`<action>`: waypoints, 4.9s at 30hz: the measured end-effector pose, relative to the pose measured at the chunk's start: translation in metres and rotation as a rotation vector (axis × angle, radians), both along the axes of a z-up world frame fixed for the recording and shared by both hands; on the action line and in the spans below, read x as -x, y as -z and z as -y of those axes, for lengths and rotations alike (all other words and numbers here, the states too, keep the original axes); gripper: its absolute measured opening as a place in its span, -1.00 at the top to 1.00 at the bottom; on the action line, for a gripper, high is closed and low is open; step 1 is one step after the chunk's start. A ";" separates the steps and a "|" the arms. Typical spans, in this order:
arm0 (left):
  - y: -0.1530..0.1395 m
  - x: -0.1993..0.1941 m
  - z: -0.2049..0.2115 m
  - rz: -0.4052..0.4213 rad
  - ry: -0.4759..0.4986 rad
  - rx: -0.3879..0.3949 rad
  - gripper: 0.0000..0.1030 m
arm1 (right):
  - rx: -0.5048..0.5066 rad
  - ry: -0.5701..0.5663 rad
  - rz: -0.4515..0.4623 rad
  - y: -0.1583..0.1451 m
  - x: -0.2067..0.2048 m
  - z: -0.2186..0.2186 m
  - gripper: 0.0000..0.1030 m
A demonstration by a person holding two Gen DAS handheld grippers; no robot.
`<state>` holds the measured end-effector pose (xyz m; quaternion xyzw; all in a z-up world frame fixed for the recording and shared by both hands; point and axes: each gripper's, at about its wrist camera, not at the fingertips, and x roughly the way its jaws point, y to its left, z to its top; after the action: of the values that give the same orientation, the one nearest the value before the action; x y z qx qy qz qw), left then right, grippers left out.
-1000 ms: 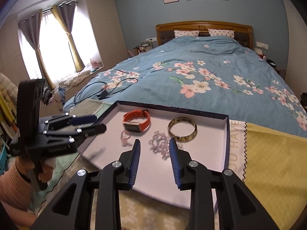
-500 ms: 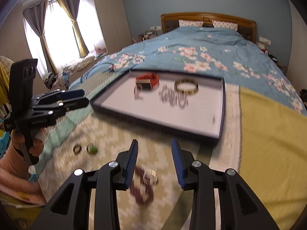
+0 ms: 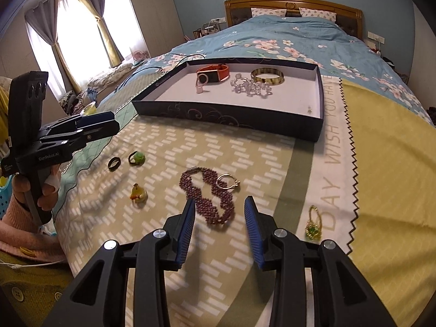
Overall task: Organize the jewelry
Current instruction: 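Move both tools back to the bed and grasp the dark red beaded bracelet with the right tool, then grasp the black ring with the left tool while the right tool holds the beaded bracelet, then carry the black ring with the left tool over the box while the right tool carries the beaded bracelet, then open the left tool to drop the black ring while the right tool releases the bracelet in the box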
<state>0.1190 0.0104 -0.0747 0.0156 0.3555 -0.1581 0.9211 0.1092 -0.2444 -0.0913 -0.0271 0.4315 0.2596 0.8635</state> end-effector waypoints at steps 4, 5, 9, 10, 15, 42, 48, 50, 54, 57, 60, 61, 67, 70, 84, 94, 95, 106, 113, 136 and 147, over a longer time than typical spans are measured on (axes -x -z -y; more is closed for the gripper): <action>0.001 0.005 0.003 0.003 0.005 -0.011 -0.12 | 0.017 -0.011 0.003 0.003 0.003 -0.007 0.34; 0.001 0.006 0.005 0.002 0.009 -0.015 -0.12 | 0.019 -0.013 0.000 0.005 0.004 -0.008 0.34; 0.003 0.011 0.008 0.001 0.022 -0.031 -0.12 | 0.025 -0.016 0.009 0.005 0.006 -0.011 0.59; 0.003 0.012 0.009 0.001 0.024 -0.032 -0.12 | 0.025 -0.014 0.009 0.005 0.006 -0.012 0.67; 0.008 0.016 0.013 -0.010 0.046 -0.048 -0.12 | 0.012 -0.020 0.011 0.004 0.007 -0.012 0.88; 0.033 0.019 0.012 -0.114 0.065 -0.104 0.56 | -0.066 -0.083 0.108 -0.033 -0.003 -0.032 0.98; 0.033 0.019 0.011 -0.116 0.062 -0.099 0.56 | -0.025 -0.062 0.042 -0.018 0.001 -0.021 0.61; 0.033 0.019 0.011 -0.118 0.061 -0.096 0.56 | -0.011 -0.049 0.021 -0.011 0.004 -0.016 0.56; 0.033 0.019 0.011 -0.115 0.061 -0.101 0.56 | 0.015 -0.038 -0.013 0.004 0.009 -0.013 0.50; 0.033 0.019 0.011 -0.115 0.058 -0.097 0.56 | 0.040 -0.048 0.012 0.005 0.011 -0.019 0.90; 0.032 0.019 0.012 -0.111 0.057 -0.100 0.57 | 0.039 -0.056 0.021 0.005 0.010 -0.021 0.91; 0.032 0.019 0.012 -0.109 0.057 -0.100 0.57 | 0.040 -0.058 0.027 0.003 0.010 -0.022 0.91; 0.021 0.018 0.013 -0.075 0.059 -0.083 0.57 | 0.022 -0.068 0.091 -0.017 0.007 -0.025 0.92; 0.013 0.016 0.013 -0.052 0.062 -0.072 0.57 | 0.018 -0.081 0.126 -0.029 0.003 -0.029 0.92; -0.019 -0.009 0.016 0.047 0.073 -0.064 0.57 | 0.035 -0.108 0.259 -0.072 -0.020 -0.036 0.96; -0.033 -0.041 0.017 0.072 0.062 -0.051 0.57 | 0.013 -0.123 0.297 -0.088 -0.044 -0.042 0.96; -0.034 -0.044 0.016 0.071 0.061 -0.046 0.57 | 0.010 -0.122 0.298 -0.089 -0.047 -0.042 0.96; -0.029 -0.083 0.018 0.043 0.046 -0.067 0.57 | -0.032 -0.092 0.282 -0.094 -0.089 -0.045 0.96; -0.022 -0.103 0.024 0.023 0.049 -0.090 0.57 | -0.051 -0.070 0.230 -0.083 -0.123 -0.051 0.96; 0.020 -0.155 0.035 -0.109 0.054 -0.095 0.57 | -0.067 0.041 0.080 -0.037 -0.184 -0.039 0.96; 0.032 -0.172 0.035 -0.146 0.042 -0.073 0.56 | -0.047 0.086 0.058 -0.031 -0.187 -0.033 0.79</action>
<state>0.2908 -0.0250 -0.1064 0.0451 0.4268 -0.1651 0.8880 0.2965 -0.2119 -0.0606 0.0041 0.4007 0.2312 0.8865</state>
